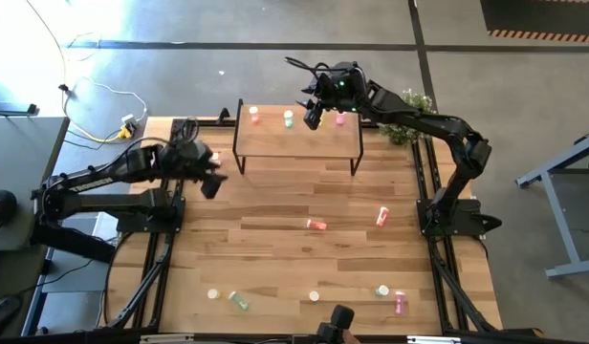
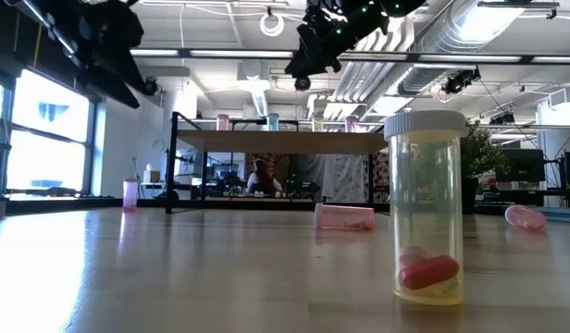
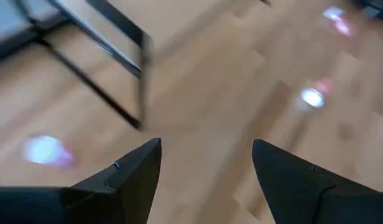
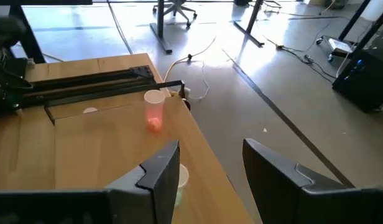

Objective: Pick and place medicine bottles onto shelf by color
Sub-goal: Put the left yellow pill bottle on the shelf aligned with the other yellow pill bottle

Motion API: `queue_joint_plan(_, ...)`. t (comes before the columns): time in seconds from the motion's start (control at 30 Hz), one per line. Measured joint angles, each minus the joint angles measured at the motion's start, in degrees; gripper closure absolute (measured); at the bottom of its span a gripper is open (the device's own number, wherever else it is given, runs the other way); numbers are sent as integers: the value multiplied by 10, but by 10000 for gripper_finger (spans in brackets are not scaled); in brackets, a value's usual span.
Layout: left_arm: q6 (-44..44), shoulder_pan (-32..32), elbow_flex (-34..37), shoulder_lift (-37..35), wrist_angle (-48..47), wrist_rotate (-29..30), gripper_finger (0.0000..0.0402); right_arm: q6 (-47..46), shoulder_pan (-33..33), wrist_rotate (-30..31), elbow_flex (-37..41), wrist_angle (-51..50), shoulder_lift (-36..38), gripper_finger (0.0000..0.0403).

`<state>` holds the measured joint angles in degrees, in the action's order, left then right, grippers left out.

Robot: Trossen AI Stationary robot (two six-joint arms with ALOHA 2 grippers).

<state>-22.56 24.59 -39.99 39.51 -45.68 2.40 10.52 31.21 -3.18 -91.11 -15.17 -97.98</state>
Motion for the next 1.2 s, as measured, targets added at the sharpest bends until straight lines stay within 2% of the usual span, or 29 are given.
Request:
queue_joint_plan(0.2, -28, -110, 25, -26, 0, -25, 159, -7, 0, 4, 0, 0, 21, 235)
queue_joint_plan(0.53, -28, -289, 48, -27, -4, -84, 159, -77, -16, 12, 0, 0, 62, 235)
queue_joint_plan(0.7, -28, -384, 48, -27, -5, -65, 159, -111, -32, 12, 0, 3, 83, 235)
queue_joint_plan(0.9, -39, -498, 48, -6, -5, -5, 159, -162, -58, 12, 0, 3, 103, 235)
queue_joint_plan(1.2, -45, -633, 48, 95, 84, 5, 159, -182, -105, 12, 0, 4, 116, 235)
